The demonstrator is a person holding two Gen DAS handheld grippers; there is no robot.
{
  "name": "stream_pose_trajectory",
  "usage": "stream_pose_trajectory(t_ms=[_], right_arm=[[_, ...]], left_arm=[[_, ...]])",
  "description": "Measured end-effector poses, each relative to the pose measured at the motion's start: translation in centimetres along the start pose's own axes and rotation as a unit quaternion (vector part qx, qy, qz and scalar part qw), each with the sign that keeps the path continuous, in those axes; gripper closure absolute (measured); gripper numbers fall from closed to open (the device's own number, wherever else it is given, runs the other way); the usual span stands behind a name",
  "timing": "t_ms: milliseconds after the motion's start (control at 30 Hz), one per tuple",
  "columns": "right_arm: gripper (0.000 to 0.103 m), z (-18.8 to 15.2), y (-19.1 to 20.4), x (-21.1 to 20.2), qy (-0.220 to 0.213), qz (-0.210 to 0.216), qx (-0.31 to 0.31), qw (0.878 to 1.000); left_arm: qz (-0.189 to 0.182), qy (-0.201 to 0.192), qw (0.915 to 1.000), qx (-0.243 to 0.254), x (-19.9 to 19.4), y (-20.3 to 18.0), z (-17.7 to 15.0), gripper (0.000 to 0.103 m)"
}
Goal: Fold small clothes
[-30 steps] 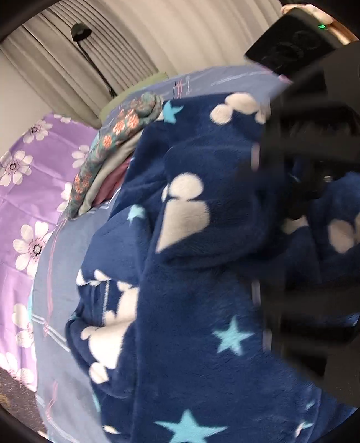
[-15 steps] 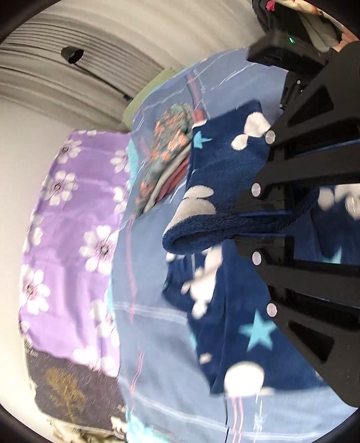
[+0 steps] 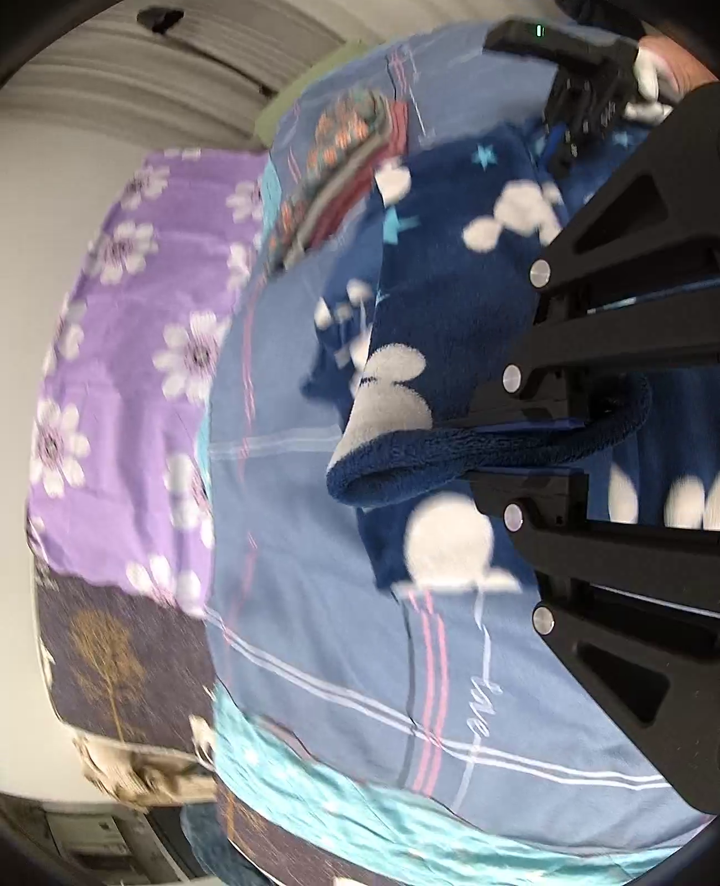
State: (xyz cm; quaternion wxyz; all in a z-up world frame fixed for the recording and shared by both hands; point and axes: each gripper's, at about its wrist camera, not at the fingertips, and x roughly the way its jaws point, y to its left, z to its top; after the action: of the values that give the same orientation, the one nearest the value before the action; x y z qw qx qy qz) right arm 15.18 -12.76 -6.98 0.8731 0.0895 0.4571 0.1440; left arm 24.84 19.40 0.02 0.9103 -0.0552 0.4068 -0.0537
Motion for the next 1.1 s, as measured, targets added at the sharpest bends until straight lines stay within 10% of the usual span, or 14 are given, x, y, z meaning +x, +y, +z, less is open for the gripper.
stream_pose_trajectory(t_ms=[267, 500, 600, 833, 1100], right_arm=[[0.067, -0.3, 1.0, 0.3, -0.001, -0.01, -0.026, 1.0], [0.069, -0.3, 1.6, -0.3, -0.002, -0.02, -0.037, 0.999], [0.074, -0.2, 1.9, -2.3, -0.01, -0.012, -0.047, 0.999], [0.075, 2.1, 3.5, -5.2, -0.058, -0.015, -0.091, 0.994], [0.074, 1.2, 1.1, 0.9, 0.013, -0.012, -0.037, 0.999]], left_arm=[[0.124, 0.011, 0.9923, -0.002, 3.3, 3.1, -2.7, 0.082], [0.044, -0.027, 0.9974, 0.05, 1.6, -2.3, -4.2, 0.061], [0.067, 0.027, 0.9932, 0.091, 6.0, -4.2, -6.5, 0.058], [0.089, 0.001, 0.9898, 0.111, 6.6, -4.7, -7.3, 0.055], [0.087, -0.003, 0.9904, 0.108, 6.5, -4.7, -7.6, 0.055]])
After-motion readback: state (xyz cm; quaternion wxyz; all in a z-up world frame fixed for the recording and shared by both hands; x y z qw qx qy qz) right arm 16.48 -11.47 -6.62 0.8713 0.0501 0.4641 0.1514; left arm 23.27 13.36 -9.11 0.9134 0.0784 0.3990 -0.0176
